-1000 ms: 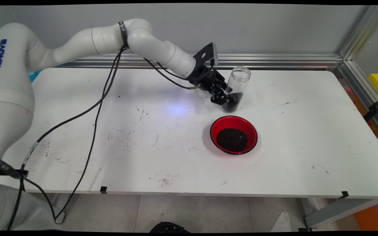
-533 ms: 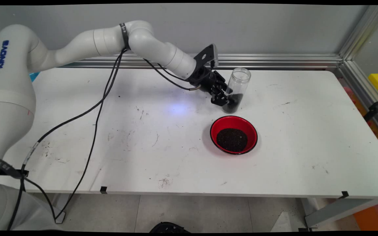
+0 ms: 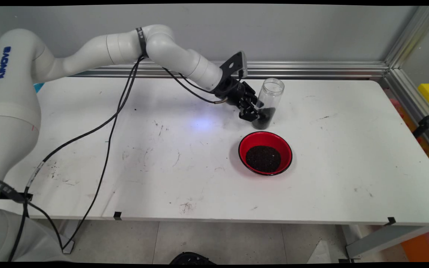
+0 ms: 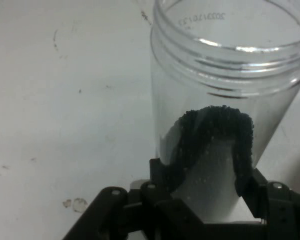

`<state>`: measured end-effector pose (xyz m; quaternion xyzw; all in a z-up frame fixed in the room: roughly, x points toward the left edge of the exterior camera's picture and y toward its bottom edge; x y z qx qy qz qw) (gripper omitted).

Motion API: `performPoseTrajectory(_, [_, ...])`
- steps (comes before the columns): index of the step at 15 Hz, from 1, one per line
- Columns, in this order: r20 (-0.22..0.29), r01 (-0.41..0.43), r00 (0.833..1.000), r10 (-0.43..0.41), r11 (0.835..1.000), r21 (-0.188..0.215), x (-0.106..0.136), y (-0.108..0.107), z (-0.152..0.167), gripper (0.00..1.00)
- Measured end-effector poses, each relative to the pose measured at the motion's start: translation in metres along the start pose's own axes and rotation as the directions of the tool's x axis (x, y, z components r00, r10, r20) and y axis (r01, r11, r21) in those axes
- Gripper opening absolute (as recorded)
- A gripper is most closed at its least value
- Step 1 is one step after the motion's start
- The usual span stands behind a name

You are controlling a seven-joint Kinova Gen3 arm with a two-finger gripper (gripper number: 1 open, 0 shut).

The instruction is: Place the picked object on the table

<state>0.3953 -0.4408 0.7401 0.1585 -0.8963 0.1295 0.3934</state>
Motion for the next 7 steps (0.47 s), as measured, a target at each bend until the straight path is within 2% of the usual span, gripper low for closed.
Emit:
performPoseTrajectory(3, [0.002,0.000,1.000,0.000,1.000,-0.003,-0.0011,0.0004,0.0007,0.00])
performPoseTrajectory(4, [0.002,0.000,1.000,0.000,1.000,-0.004,-0.0015,0.0006,0.0008,1.00])
performPoseTrajectory(7, [0.005,-0.001,1.000,0.001,1.000,-0.007,-0.0026,0.0013,0.0008,1.00])
